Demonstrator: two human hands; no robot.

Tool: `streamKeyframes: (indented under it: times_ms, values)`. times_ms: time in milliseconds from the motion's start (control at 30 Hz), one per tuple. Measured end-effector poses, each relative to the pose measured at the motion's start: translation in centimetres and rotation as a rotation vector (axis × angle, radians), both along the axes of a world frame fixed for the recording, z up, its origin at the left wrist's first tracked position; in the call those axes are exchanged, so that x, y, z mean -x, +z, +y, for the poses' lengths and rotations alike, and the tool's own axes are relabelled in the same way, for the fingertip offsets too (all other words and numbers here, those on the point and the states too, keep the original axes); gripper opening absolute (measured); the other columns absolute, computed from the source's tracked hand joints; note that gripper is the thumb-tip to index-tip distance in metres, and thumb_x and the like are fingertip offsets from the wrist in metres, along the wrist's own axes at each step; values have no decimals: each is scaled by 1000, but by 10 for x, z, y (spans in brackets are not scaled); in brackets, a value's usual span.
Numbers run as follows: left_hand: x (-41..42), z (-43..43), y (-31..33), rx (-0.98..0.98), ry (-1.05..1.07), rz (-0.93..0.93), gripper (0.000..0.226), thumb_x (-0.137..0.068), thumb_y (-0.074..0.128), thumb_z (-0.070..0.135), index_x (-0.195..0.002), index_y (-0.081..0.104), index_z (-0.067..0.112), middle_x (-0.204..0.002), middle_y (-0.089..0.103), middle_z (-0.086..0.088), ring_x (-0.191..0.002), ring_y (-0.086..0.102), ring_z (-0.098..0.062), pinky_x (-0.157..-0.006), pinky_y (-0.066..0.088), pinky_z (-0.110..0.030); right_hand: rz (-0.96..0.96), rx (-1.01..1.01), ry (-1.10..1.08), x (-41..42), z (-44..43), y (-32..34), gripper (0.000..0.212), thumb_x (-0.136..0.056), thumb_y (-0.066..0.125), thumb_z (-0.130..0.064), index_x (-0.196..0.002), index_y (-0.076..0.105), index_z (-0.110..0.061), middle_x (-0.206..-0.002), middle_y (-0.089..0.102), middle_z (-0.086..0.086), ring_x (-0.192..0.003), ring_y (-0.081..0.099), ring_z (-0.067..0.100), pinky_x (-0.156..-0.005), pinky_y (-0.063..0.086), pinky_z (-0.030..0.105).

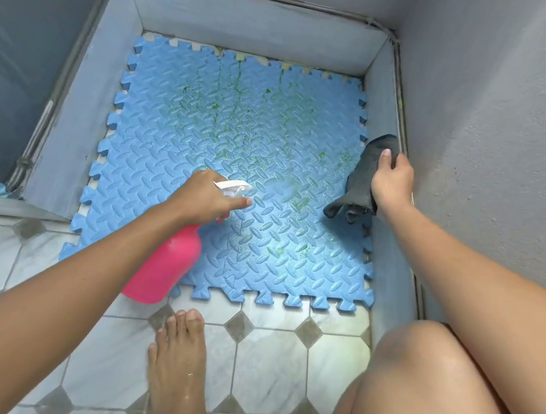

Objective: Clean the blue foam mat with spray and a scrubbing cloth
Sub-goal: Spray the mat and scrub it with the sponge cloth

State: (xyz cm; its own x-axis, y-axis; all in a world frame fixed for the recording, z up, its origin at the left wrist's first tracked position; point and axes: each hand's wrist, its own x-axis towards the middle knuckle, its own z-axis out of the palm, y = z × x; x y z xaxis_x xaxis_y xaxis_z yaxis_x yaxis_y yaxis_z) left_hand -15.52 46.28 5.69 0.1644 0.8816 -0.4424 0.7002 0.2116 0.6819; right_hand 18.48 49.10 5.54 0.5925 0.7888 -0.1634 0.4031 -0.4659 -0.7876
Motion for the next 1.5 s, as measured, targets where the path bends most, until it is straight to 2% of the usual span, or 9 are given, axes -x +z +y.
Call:
streamKeyframes:
  times_ms: [300, 500, 633, 800, 867, 1033, 1233, 1367, 1500]
  values:
    - [15, 5, 5, 5, -32, -196, 39, -80, 87, 39, -82, 76, 2, -68, 74, -12, -61, 67, -16, -61, 62, -32, -313, 23, 216, 21, 29, 9, 23, -105, 44, -33, -90, 47, -16, -88, 54, 4, -74, 49, 22, -63, 33, 32]
    - [22, 1, 3, -116, 30, -115, 44, -83, 83, 42, -70, 72, 2, -54, 69, -6, -45, 58, -11, -52, 48, -20, -408, 218, 428, 39, 21, -17, 37, -99, 47, -47, -116, 60, -17, -107, 65, 8, -99, 60, 31, -78, 44, 36]
    - [32, 4, 4, -127, -11, -151, 42, -84, 80, 47, -69, 74, 8, -67, 73, -8, -62, 69, -25, -60, 64, -39, -488, 237, 935, 104, -37, -51, 42, -98, 48, -49, -134, 51, -28, -112, 58, 5, -103, 59, 30, -89, 49, 42]
    - [33, 4, 2, -116, 17, -193, 46, -76, 81, 52, -73, 74, 7, -77, 75, -14, -75, 73, -29, -60, 66, -40, -429, 157, 1652, 112, -72, -43, 36, -96, 56, -35, -132, 56, -31, -114, 55, 2, -97, 60, 22, -79, 47, 32]
    - [35, 6, 1, -103, 24, -206, 40, -82, 83, 43, -75, 74, 4, -78, 75, -16, -70, 71, -22, -61, 66, -41, -536, 212, 1538, 81, -51, -40, 36, -98, 55, -38, -133, 55, -29, -120, 55, 3, -96, 61, 23, -77, 48, 33]
    - [29, 6, -1, -6, -7, -268, 40, -78, 88, 40, -83, 72, 3, -79, 72, -18, -73, 67, -17, -60, 66, -44, -645, 440, 693, -5, 0, -38, 39, -102, 48, -37, -131, 44, -12, -121, 54, 20, -104, 59, 41, -84, 47, 43]
    - [-3, -14, 1, 186, -374, -214, 43, -73, 86, 47, -73, 66, 8, -65, 65, -17, -59, 61, -16, -55, 63, -38, -375, 393, 634, -5, -11, -54, 42, -102, 49, -39, -135, 43, -14, -130, 49, 18, -117, 53, 36, -92, 38, 33]
    - [-3, -15, 1, 138, -263, -119, 38, -76, 88, 43, -76, 64, 14, -52, 63, -2, -44, 57, -17, -46, 47, -27, -355, 416, 674, -13, -9, -54, 51, -98, 54, -49, -135, 43, -17, -130, 47, 17, -112, 54, 32, -89, 37, 30]
    - [0, -13, 11, 158, -338, -171, 38, -80, 86, 40, -93, 77, 6, -67, 71, -5, -61, 61, -11, -54, 63, -37, -387, 441, 727, -13, -8, -52, 49, -96, 56, -52, -132, 44, -20, -126, 48, 15, -107, 55, 31, -87, 41, 33]
